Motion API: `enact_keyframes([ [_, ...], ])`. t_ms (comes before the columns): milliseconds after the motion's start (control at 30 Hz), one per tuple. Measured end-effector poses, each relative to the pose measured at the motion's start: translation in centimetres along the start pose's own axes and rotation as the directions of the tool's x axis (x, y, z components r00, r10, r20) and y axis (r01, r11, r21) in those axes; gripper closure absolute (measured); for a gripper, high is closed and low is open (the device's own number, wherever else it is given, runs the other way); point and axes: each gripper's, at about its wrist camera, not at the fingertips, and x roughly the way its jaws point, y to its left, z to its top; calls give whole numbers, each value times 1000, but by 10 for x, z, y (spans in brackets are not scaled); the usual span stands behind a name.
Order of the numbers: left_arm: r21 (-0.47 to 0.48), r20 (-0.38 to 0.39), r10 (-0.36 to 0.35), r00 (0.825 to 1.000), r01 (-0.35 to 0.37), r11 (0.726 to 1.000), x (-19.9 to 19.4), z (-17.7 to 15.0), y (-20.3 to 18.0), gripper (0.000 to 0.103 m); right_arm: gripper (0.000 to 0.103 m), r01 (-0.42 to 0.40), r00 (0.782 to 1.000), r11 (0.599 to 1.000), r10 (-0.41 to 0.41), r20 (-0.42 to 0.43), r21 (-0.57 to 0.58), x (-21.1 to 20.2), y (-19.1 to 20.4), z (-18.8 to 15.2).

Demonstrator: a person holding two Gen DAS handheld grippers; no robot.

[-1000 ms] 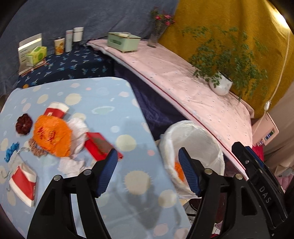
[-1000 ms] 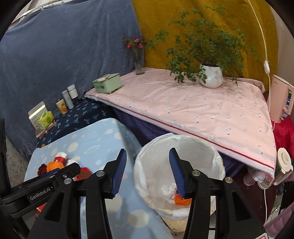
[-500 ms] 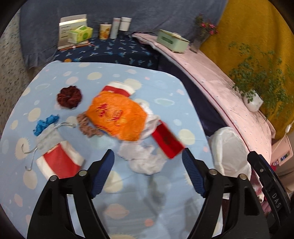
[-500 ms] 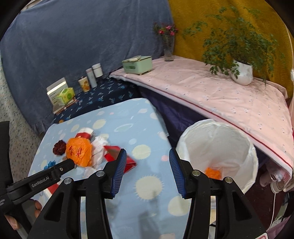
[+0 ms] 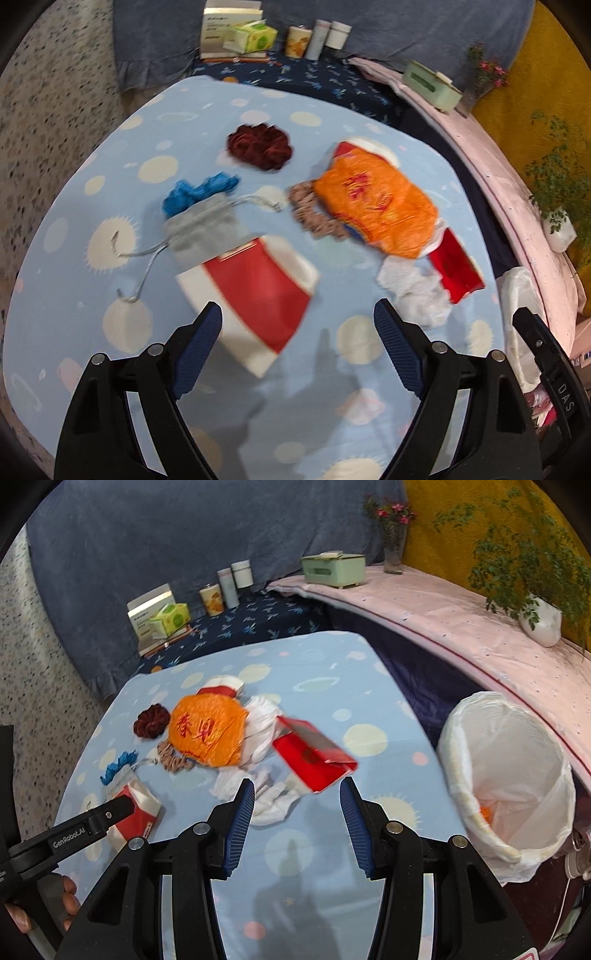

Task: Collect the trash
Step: 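Move both tools back over the table toward the paper cup and tissues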

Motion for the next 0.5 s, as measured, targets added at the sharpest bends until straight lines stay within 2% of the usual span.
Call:
enact_keyframes([
  [300,-83,-66,2,998,-8,997,20,-12,37,23,55,-20,998,999,18,-55,-27,27,21,-11],
  [400,-95,-77,-26,997,19,995,24,-13,40,30,55,-17,997,999,15,-69,-36,32,23,-13],
  [500,-101,-101,-59,993,49,994,30,-13,38,41,55,-16,997,999,13,-81,-41,37,26,-15],
])
